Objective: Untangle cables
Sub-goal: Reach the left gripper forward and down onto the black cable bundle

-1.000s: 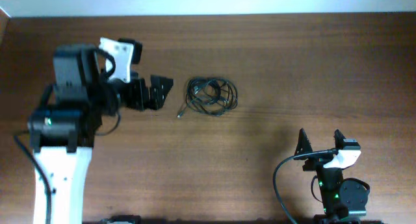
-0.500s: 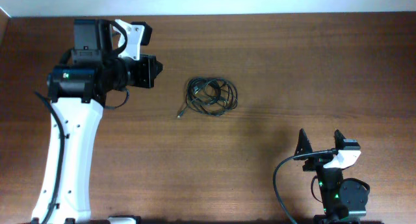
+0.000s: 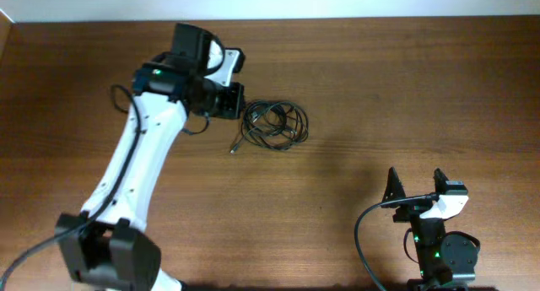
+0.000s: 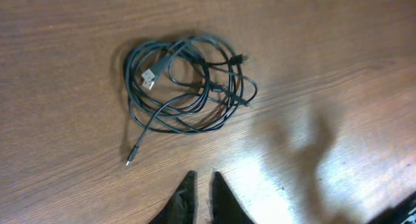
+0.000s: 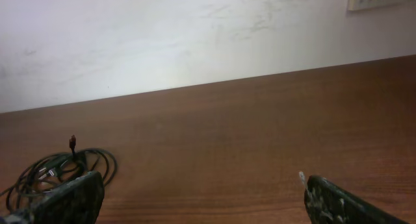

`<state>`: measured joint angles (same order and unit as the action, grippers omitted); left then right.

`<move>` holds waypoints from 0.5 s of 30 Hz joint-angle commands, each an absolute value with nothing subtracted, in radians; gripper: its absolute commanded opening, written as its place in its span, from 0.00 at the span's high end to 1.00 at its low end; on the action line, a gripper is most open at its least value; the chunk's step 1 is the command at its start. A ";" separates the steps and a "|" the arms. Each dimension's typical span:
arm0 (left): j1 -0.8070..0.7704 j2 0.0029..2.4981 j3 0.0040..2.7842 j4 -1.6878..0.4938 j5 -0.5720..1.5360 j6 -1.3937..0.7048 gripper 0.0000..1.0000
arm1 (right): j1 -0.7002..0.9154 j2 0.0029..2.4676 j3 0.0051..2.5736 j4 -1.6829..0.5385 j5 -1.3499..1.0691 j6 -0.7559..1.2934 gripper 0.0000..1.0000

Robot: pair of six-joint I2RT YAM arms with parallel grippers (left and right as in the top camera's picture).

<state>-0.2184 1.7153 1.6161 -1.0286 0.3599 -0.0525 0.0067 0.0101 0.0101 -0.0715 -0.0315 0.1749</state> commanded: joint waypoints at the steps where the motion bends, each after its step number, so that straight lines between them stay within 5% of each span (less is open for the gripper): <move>1: -0.254 1.798 1.620 -1.016 0.290 -0.099 0.86 | 0.013 0.004 0.006 -0.076 -0.030 0.165 0.02; 8: -0.273 1.953 1.620 -0.997 0.070 -0.303 0.58 | 0.013 0.004 0.006 -0.076 -0.030 0.165 0.01; 15: -0.273 2.077 1.620 -0.907 0.081 -0.303 0.54 | 0.013 0.004 0.006 -0.076 -0.030 0.165 0.02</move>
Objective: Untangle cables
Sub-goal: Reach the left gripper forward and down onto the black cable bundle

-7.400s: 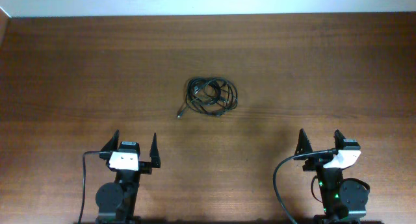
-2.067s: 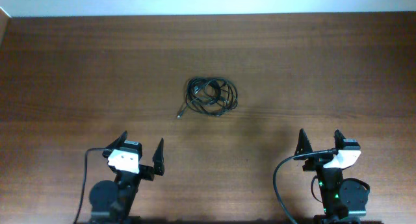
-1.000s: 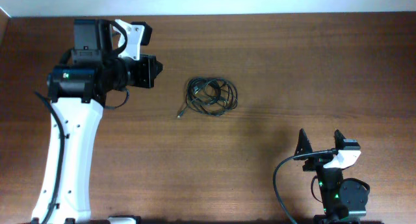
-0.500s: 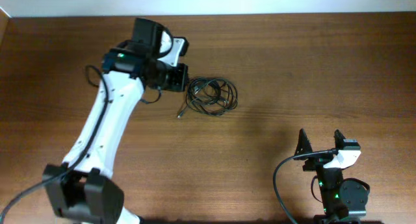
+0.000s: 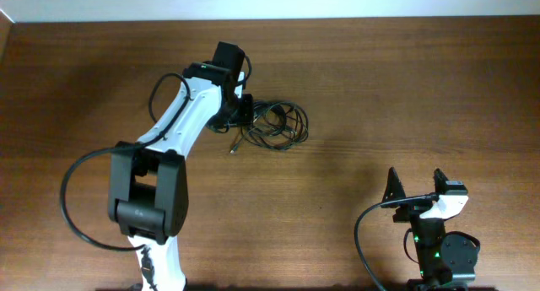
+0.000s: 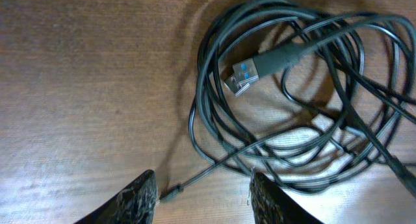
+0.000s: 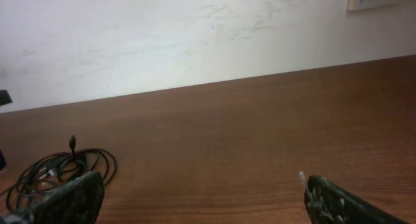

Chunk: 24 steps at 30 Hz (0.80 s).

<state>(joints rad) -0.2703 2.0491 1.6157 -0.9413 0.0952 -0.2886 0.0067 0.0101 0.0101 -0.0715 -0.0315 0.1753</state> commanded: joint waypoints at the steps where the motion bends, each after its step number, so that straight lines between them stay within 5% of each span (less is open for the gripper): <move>1: -0.273 2.084 1.620 -0.889 0.081 -0.303 0.57 | 0.013 0.004 0.006 -0.076 -0.030 0.165 0.02; 6: -0.275 2.162 1.620 -0.852 0.085 -0.356 0.88 | 0.013 0.004 0.006 -0.076 -0.030 0.165 0.02; 8: -0.280 2.195 1.620 -0.852 0.090 -0.355 0.94 | 0.013 0.004 0.006 -0.076 -0.030 0.165 0.02; 13: -0.287 2.226 1.620 -0.848 0.089 -0.355 1.00 | 0.013 0.004 0.006 -0.076 -0.030 0.165 0.02; 20: -0.286 2.226 1.620 -0.850 0.089 -0.275 1.00 | 0.013 0.004 0.006 -0.076 -0.030 0.165 0.02; 21: -0.286 2.226 1.620 -0.865 0.089 -0.274 0.92 | 0.013 0.004 0.006 -0.076 -0.030 0.165 0.02; 24: -0.286 2.226 1.620 -0.910 0.091 -0.207 0.97 | 0.013 0.004 0.006 -0.072 -0.029 0.164 0.01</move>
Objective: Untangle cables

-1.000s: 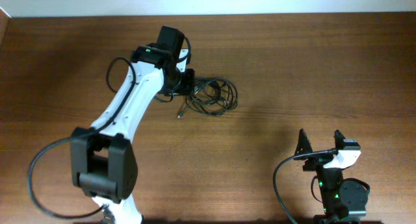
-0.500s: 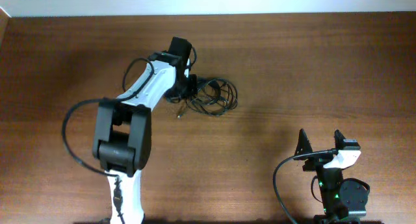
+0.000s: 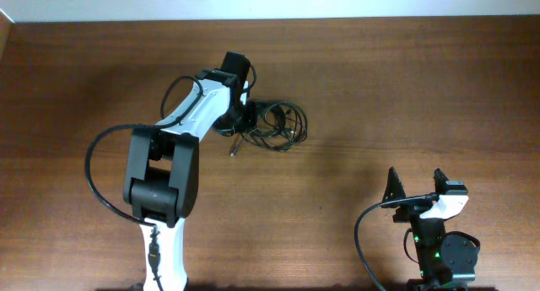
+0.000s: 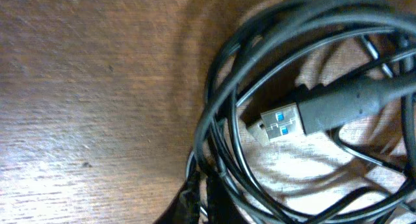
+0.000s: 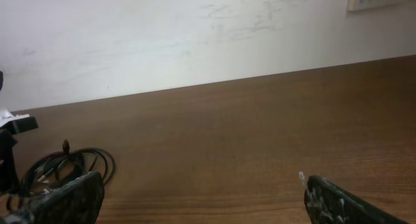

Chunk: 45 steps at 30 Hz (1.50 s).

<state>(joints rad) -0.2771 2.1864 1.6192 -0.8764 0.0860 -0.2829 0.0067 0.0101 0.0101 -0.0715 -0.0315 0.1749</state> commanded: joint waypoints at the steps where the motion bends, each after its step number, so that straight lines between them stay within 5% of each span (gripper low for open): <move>1: -0.286 2.226 1.620 -0.913 0.121 -0.136 0.97 | 0.013 0.004 0.006 -0.073 -0.014 0.165 0.02; 4: -0.286 2.226 1.620 -0.893 0.315 -0.016 0.93 | 0.013 0.010 0.006 -0.078 -0.046 0.179 0.02; 8: -0.290 2.227 1.620 -0.896 0.443 0.043 0.94 | 0.013 0.012 0.006 -0.036 -0.202 0.457 0.02; 13: -0.287 2.227 1.620 -0.934 0.386 0.062 0.89 | 0.013 0.016 0.137 0.033 -0.311 0.458 0.02; 17: -0.288 2.227 1.620 -0.968 0.370 0.056 0.90 | 0.013 0.121 0.462 -0.130 -0.319 0.457 0.02; 20: -0.283 2.223 1.658 -1.018 0.371 0.014 0.56 | 0.013 0.256 0.758 -0.401 -0.358 0.379 0.02; 26: -0.275 2.221 1.877 -1.099 0.370 -0.071 0.28 | 0.013 0.447 0.965 -0.696 -0.360 0.341 0.02; 36: -0.323 2.362 1.813 -1.019 0.220 -0.207 0.63 | 0.013 0.463 0.965 -0.852 -0.341 0.340 0.01; 38: -0.327 2.367 1.813 -1.031 0.221 -0.134 0.78 | 0.013 0.467 0.965 -0.870 -0.336 0.340 0.01; 41: -0.327 2.367 1.813 -1.099 0.220 0.100 0.98 | 0.013 0.542 0.965 -0.971 -0.321 0.341 0.16; 45: -0.327 2.367 1.813 -1.251 0.219 0.337 0.96 | 0.013 0.825 1.018 -1.152 -0.364 0.285 0.16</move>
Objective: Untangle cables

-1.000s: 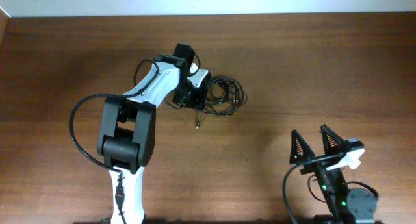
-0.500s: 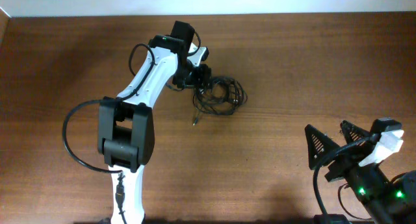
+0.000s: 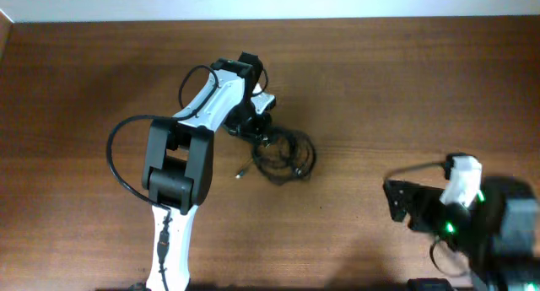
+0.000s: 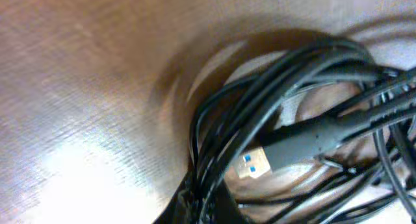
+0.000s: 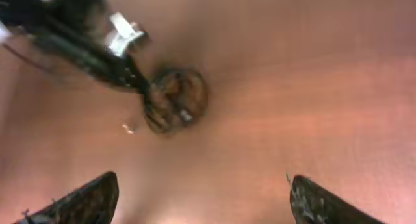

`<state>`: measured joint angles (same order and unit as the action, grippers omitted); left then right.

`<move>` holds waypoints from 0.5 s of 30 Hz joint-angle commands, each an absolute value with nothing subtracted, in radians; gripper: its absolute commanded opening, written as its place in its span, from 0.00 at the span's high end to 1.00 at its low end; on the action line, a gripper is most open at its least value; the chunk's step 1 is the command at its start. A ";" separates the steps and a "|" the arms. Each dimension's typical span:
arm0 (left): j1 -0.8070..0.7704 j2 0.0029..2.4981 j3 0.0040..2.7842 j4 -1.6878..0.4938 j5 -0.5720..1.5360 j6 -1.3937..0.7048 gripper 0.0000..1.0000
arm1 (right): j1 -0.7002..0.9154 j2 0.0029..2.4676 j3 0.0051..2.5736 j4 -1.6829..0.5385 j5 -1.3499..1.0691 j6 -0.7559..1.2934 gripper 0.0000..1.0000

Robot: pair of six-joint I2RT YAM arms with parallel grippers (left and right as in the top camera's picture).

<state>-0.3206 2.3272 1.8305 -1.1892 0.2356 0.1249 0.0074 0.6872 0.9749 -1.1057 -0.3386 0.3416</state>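
A tangled bundle of thin black cables (image 3: 284, 154) lies on the wooden table (image 3: 405, 80), with a loose end (image 3: 240, 171) trailing to its left. In the left wrist view the bundle (image 4: 305, 87) fills the frame, and a blue-tongued USB plug (image 4: 255, 164) lies inside it. My left gripper (image 4: 200, 202) is shut on several strands at the bundle's edge, seen from overhead at the bundle's far left (image 3: 256, 127). My right gripper (image 5: 203, 203) hangs open and empty well above the table, looking down at the bundle (image 5: 175, 102). From overhead it is blurred at the near right (image 3: 403, 205).
The left arm (image 3: 207, 88) stretches from the near edge to the bundle. Bare wood surrounds the cables. A pale wall strip (image 3: 270, 2) runs along the table's far edge.
The bundle has shifted right and toward the near side, with my left gripper still shut on its strands. My right arm has risen and now looks down on the table.
My left gripper first hung nearly shut above the table beside the bundle. Then it stood open at the bundle's left edge. Then it was shut on several strands. Now the bundle sits displaced, and the right arm has left its rest pose.
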 commanded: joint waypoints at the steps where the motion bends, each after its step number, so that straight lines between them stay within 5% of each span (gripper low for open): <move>1: -0.327 2.367 1.813 -1.262 0.219 0.343 0.95 | 0.013 0.925 1.072 -1.208 -0.385 0.224 0.16; 8: -0.365 2.367 1.813 -1.224 0.224 0.392 0.95 | 0.103 1.377 1.205 -1.349 -0.393 0.048 0.12; 15: -0.397 2.368 1.813 -1.190 0.338 0.391 0.91 | 0.297 1.603 1.205 -1.118 -0.411 0.049 0.15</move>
<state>-0.3786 2.3341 1.8286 -1.2110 0.2592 0.3756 0.2401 1.5673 1.1946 -1.2091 -0.3927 0.0593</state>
